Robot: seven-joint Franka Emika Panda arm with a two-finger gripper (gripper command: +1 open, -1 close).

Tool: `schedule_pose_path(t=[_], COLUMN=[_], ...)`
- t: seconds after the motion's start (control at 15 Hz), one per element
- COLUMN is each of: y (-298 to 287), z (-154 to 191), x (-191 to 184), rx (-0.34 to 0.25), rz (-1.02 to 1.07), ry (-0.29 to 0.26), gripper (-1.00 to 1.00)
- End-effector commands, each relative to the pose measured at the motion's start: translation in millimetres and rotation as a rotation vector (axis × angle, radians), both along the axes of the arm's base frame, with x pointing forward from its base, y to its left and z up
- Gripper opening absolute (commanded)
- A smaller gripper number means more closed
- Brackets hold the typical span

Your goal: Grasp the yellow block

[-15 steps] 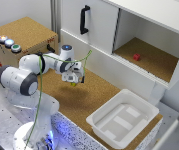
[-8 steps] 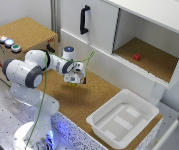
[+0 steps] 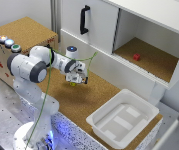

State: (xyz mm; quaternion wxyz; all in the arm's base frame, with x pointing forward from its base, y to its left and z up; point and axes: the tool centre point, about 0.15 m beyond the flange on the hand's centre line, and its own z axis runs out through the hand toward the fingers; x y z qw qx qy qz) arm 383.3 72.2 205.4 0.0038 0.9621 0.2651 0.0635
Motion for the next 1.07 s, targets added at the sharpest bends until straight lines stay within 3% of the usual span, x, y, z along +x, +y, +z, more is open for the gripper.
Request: schedule_pose_path(t=[0.0, 0.4, 1.0], y=[-9.0, -50.7, -177.2], z=[2.1, 90.2, 163.5], x=[5.9, 7.1, 60.3], rx=[-0.014, -0.050, -0.062], rz=[-0.025, -0.163, -0.254], ry=[0.043, -0.117, -0.267], gripper=[-1.00, -1.00, -1.00])
